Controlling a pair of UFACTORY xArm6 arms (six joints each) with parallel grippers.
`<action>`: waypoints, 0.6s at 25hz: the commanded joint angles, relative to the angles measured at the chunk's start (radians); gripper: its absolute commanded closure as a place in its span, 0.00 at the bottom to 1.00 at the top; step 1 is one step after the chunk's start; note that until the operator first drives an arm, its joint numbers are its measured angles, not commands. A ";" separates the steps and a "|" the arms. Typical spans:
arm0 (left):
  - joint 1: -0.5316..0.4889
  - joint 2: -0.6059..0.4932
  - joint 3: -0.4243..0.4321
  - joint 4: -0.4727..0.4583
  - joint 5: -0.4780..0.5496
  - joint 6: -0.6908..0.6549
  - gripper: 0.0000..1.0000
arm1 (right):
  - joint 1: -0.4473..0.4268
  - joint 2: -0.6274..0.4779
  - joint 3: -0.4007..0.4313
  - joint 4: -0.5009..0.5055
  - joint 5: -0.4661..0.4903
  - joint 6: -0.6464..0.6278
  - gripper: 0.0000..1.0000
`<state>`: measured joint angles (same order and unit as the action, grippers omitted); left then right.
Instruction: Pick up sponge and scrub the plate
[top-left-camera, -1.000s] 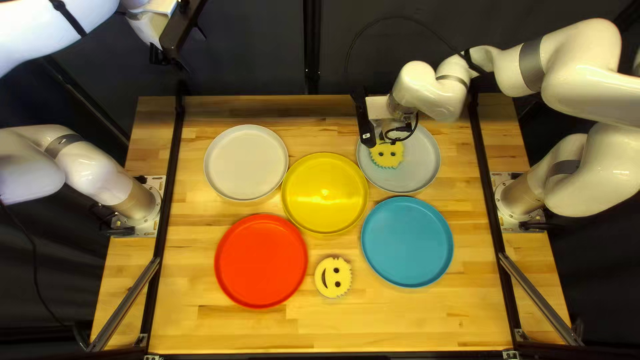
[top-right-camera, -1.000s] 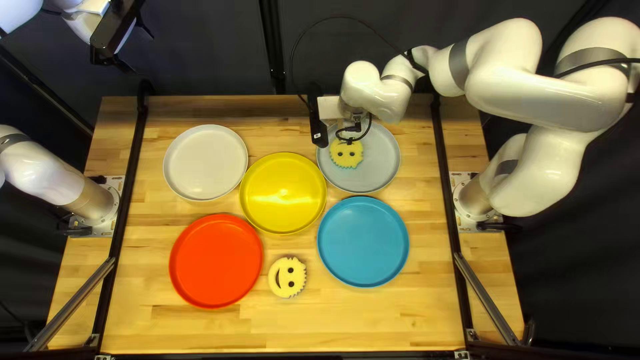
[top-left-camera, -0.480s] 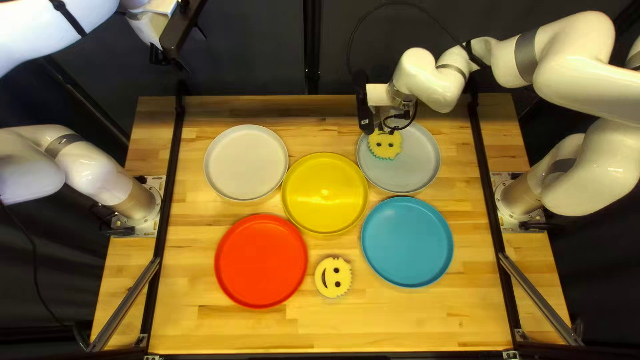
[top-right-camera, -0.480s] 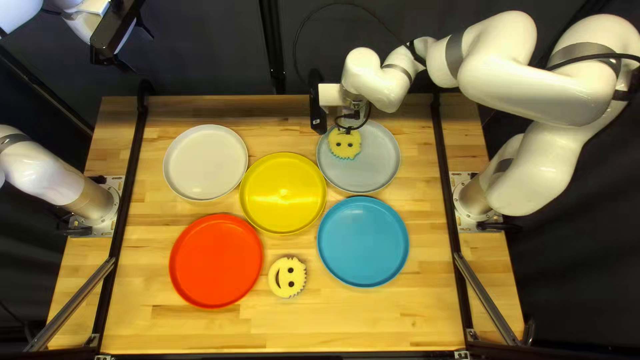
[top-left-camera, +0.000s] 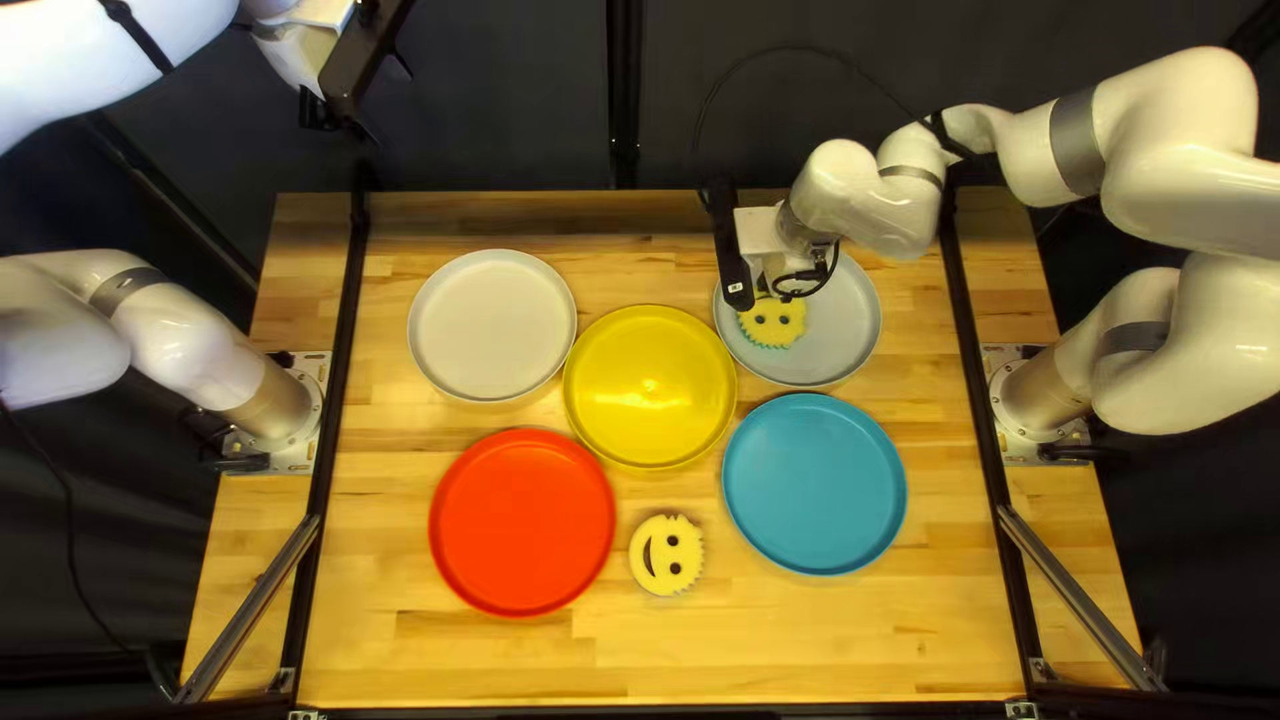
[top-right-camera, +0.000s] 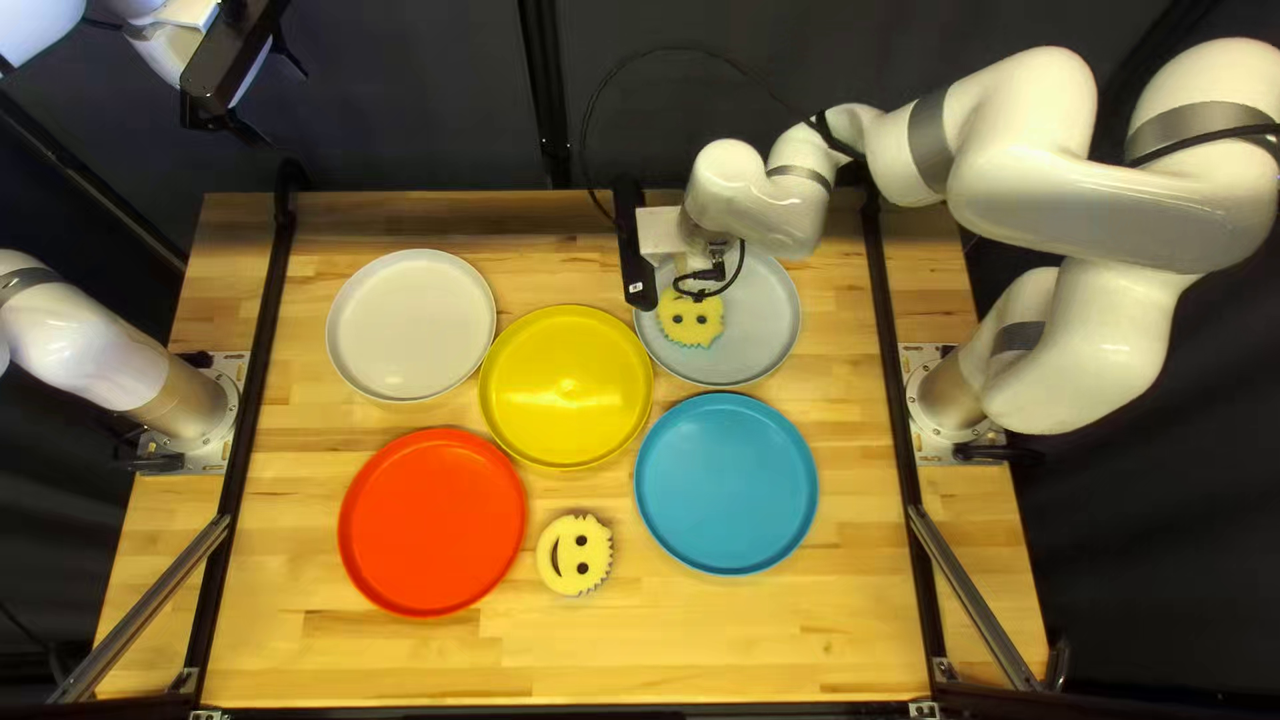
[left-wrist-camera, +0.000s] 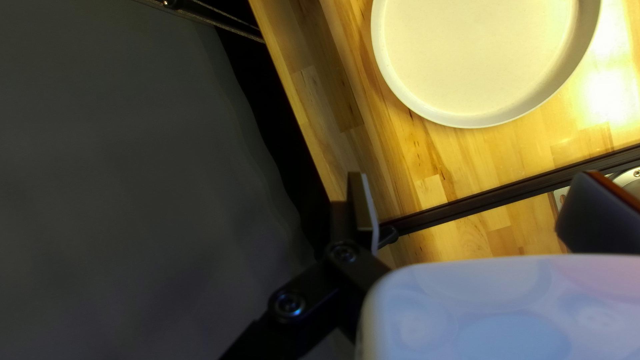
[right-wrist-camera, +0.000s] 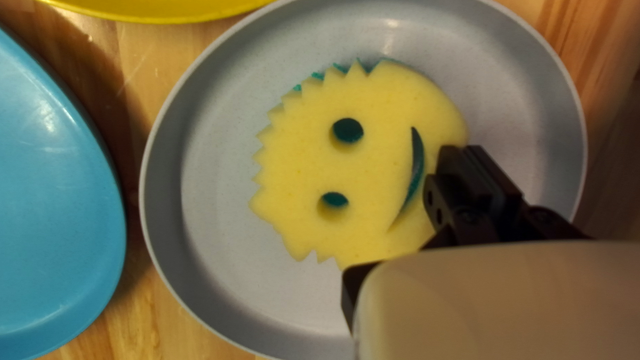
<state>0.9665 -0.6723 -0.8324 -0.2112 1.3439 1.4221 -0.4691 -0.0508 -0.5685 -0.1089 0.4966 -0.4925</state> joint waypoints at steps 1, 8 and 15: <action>0.000 0.000 0.000 0.000 0.000 0.000 0.00 | -0.047 0.000 -0.008 0.018 -0.008 -0.055 1.00; 0.000 0.000 0.000 0.000 0.000 0.000 0.00 | -0.075 -0.024 0.012 0.030 -0.027 -0.090 1.00; 0.000 0.000 0.000 0.000 0.000 0.000 0.00 | 0.014 -0.112 0.120 -0.014 -0.058 0.005 1.00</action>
<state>0.9665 -0.6723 -0.8324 -0.2112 1.3439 1.4221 -0.4805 -0.1408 -0.4749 -0.1044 0.4462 -0.5204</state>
